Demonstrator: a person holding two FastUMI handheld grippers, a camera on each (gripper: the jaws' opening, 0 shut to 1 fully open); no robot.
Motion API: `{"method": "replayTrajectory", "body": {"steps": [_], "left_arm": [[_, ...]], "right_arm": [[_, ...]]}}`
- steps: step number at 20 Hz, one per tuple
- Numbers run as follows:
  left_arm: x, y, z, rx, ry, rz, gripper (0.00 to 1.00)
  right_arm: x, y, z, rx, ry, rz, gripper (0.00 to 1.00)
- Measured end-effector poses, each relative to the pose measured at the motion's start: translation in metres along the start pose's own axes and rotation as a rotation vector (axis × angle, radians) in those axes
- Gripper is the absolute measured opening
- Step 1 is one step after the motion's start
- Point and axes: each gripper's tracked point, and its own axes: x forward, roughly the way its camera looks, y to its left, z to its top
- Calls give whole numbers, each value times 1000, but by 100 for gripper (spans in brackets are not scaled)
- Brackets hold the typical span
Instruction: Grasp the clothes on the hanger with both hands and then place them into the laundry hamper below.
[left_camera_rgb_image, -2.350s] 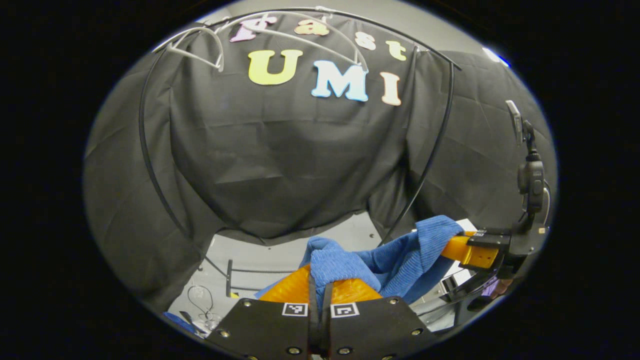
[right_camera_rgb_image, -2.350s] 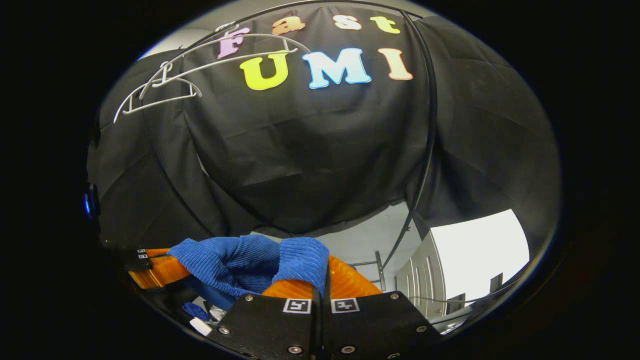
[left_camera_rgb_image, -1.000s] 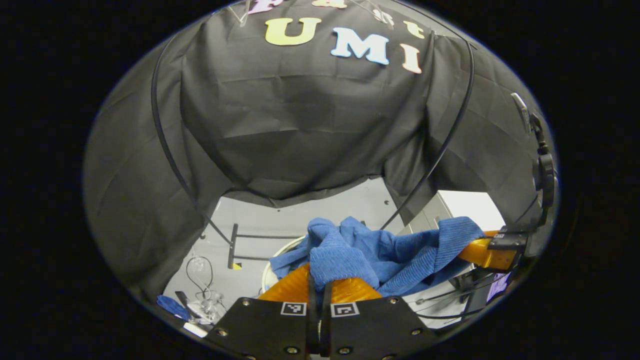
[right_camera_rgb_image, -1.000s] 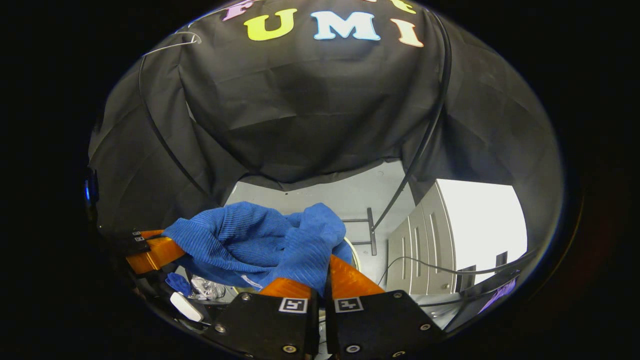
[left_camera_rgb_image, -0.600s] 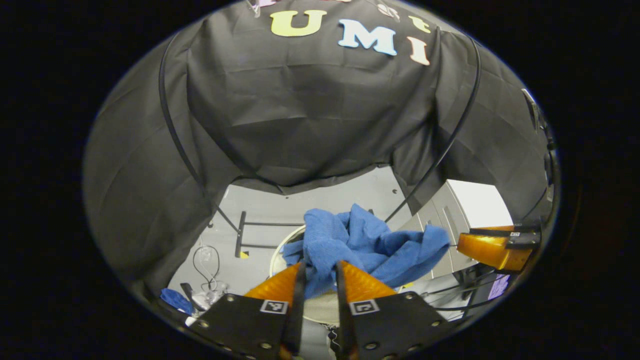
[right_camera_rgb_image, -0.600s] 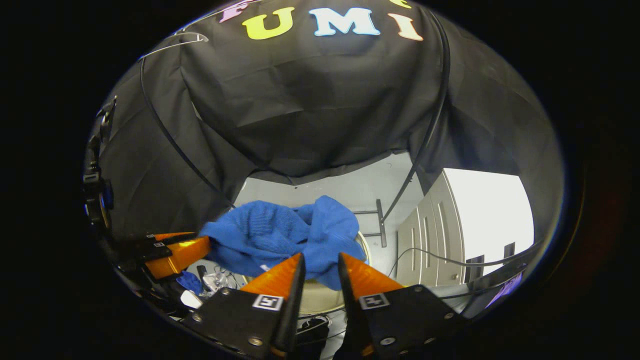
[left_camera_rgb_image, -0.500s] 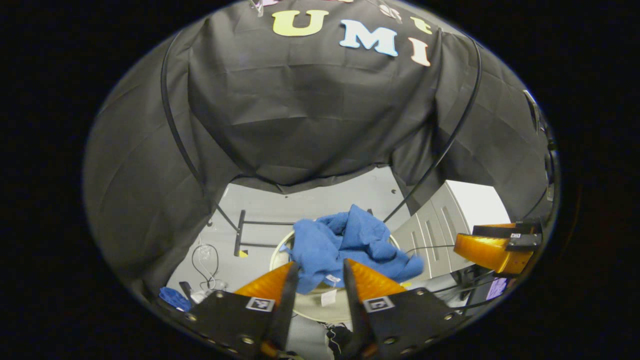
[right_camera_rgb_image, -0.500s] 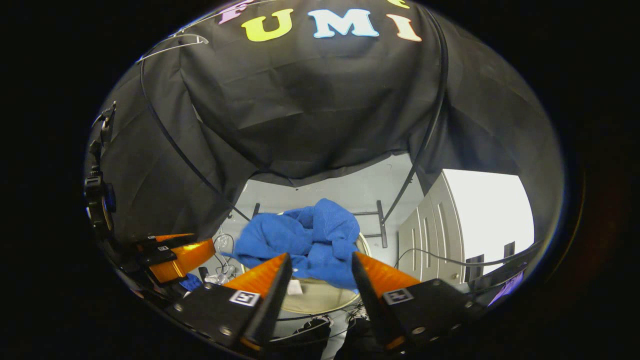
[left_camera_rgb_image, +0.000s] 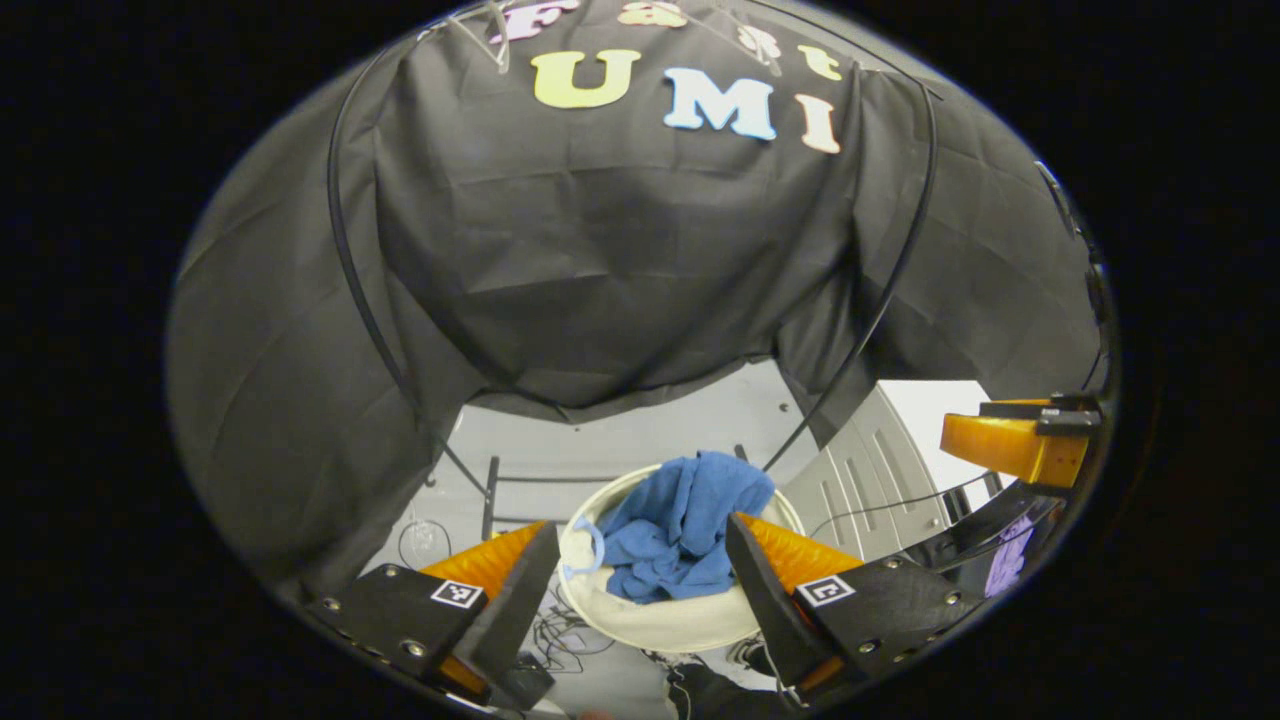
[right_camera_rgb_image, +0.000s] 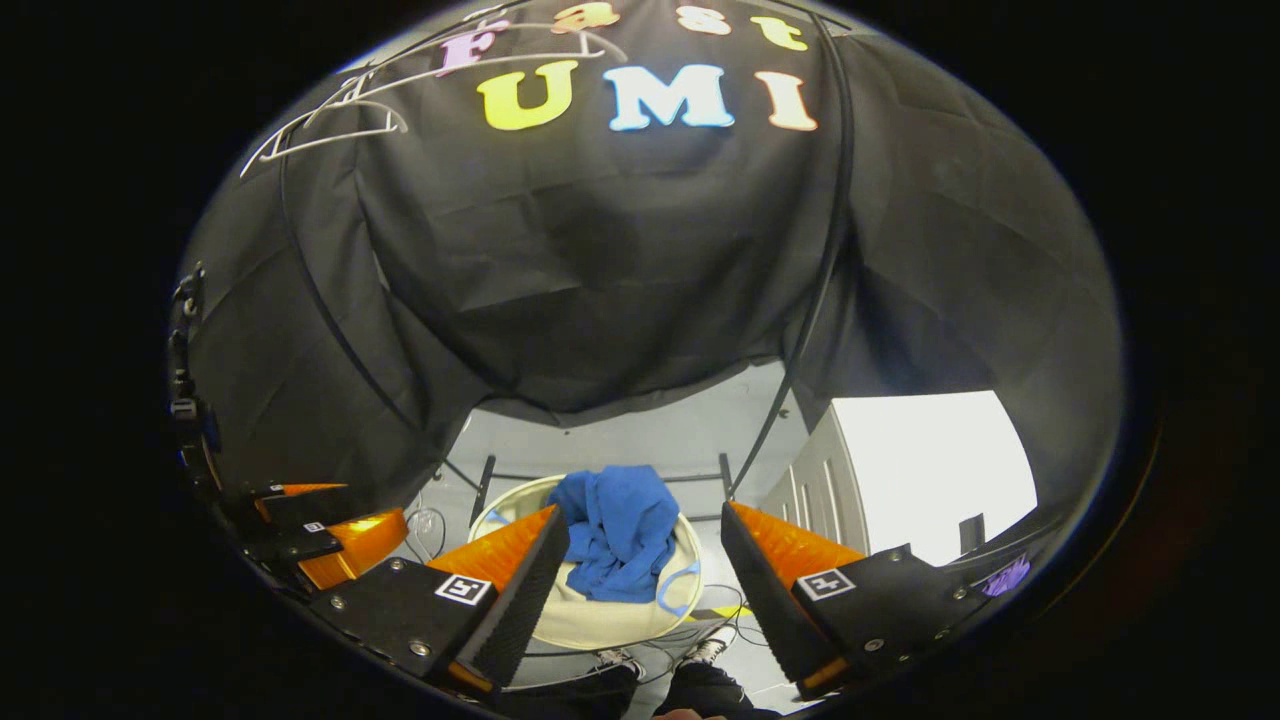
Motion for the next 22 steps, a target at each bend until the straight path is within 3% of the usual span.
{"method": "replayTrajectory", "body": {"steps": [4,9,13,17,22], "left_arm": [[-50,-9,63,79,-143,32,98],[-99,-48,146,81,-312,74,98],[-144,-91,193,-15,-392,106,98],[-195,-121,244,-123,-494,151,98],[-254,-138,287,-157,-649,222,98]], "right_arm": [[-21,-28,36,68,-97,-30,95],[-46,-68,97,82,-252,-28,95],[-79,-100,144,114,-373,29,92],[-114,-141,179,66,-473,31,93],[-147,-160,231,29,-637,76,95]]}}
